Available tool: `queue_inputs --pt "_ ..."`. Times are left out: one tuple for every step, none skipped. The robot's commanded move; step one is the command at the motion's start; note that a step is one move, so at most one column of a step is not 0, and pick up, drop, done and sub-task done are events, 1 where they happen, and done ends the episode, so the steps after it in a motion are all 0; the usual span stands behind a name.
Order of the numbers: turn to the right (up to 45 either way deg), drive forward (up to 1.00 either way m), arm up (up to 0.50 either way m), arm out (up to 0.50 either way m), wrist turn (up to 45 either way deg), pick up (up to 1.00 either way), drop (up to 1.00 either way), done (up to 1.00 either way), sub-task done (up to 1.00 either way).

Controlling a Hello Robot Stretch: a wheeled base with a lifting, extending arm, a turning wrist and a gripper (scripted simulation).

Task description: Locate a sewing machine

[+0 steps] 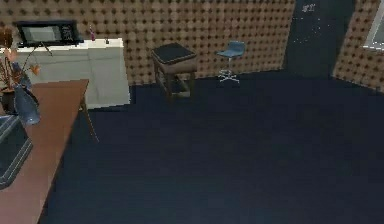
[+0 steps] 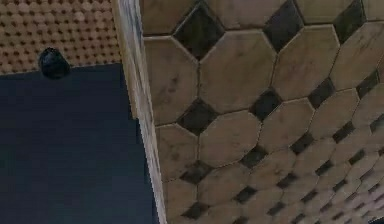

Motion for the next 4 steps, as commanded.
queue_inputs --pt "-9.0 0.0 0.0 0.0 0.0 0.0 0.0 0.0 0.0" --pt "0.0 0.15 0.0 0.0 0.0 0.0 0.0 0.0 0.0" --pt "45.0 0.0 0.0 0.0 0.0 0.0 0.0 0.0 0.0" --pt "30.0 0.0 0.0 0.0 0.0 0.0 0.0 0.0 0.0"
